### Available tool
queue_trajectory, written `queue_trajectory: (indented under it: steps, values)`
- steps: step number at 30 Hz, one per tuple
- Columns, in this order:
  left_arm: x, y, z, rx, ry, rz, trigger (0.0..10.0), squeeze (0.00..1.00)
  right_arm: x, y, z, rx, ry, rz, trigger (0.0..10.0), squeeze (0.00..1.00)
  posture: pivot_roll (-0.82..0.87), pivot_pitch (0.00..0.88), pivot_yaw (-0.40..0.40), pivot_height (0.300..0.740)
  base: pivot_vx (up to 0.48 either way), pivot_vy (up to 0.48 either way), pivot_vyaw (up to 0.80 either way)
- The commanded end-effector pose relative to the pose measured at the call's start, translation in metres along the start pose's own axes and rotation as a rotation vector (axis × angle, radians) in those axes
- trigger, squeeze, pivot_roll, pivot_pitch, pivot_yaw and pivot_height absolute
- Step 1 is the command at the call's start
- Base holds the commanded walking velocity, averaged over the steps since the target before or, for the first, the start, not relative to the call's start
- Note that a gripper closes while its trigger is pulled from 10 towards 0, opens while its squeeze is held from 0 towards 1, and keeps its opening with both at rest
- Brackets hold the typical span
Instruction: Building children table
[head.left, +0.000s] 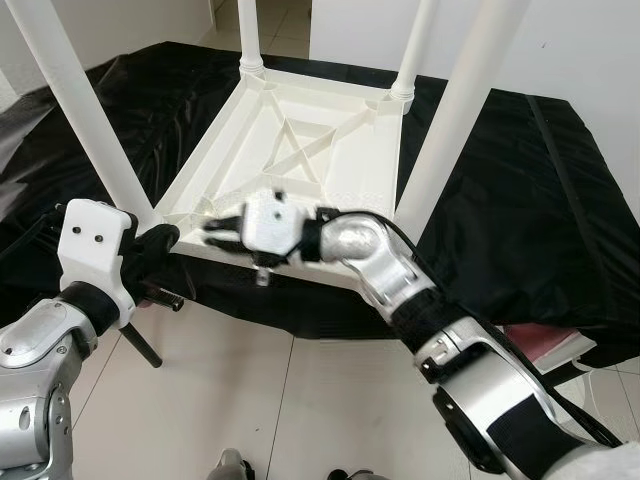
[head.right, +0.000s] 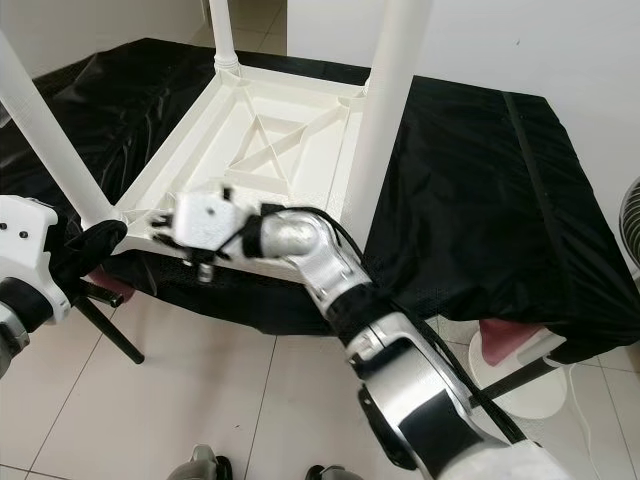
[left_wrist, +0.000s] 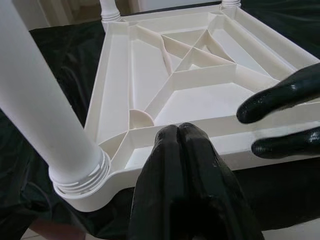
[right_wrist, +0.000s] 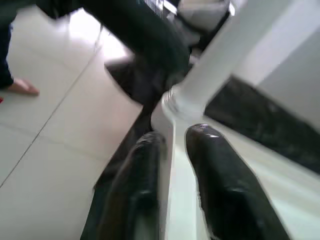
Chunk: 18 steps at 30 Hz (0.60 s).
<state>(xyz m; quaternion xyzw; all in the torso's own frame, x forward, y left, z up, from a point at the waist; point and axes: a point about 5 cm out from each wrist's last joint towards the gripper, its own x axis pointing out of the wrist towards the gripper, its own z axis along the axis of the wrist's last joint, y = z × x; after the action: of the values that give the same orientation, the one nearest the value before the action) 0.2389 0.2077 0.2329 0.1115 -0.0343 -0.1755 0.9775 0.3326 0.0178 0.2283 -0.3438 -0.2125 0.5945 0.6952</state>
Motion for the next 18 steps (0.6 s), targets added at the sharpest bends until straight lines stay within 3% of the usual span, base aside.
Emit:
queue_trajectory:
  steps: [1, 6, 7, 8, 12, 18]
  values:
    - [0.000, 0.005, 0.002, 0.008, 0.001, 0.129, 10.0, 0.00, 0.002, 0.000, -0.004, 0.040, 0.047, 0.039, 10.0, 1.00, 0.07, 0.139, 0.002, 0.740, 0.000, 0.000, 0.00]
    - [0.001, 0.005, 0.001, 0.016, 0.014, 0.116, 10.0, 0.00, -0.003, 0.001, -0.016, 0.120, 0.127, 0.082, 10.0, 1.00, 0.07, 0.147, 0.010, 0.740, 0.000, 0.000, 0.00]
    - [0.002, 0.004, 0.001, 0.020, 0.017, 0.106, 10.0, 0.00, -0.004, 0.001, -0.027, 0.242, 0.180, 0.068, 10.0, 1.00, 0.06, 0.149, 0.010, 0.740, 0.000, 0.000, 0.00]
    - [0.002, 0.003, 0.000, 0.020, 0.018, 0.103, 10.0, 0.00, -0.004, 0.003, -0.030, 0.301, 0.184, 0.070, 10.0, 0.02, 0.06, 0.153, 0.009, 0.740, 0.000, 0.000, 0.00]
    - [0.002, 0.002, 0.000, 0.021, 0.021, 0.100, 10.0, 0.00, 0.002, 0.008, -0.031, 0.386, 0.177, 0.086, 10.0, 0.00, 0.06, 0.155, 0.008, 0.740, 0.000, 0.000, 0.00]
    - [0.002, 0.002, 0.000, 0.022, 0.023, 0.101, 10.0, 0.00, 0.016, 0.012, -0.035, 0.379, 0.274, 0.049, 10.0, 0.00, 0.06, 0.159, -0.002, 0.740, 0.000, 0.000, 0.00]
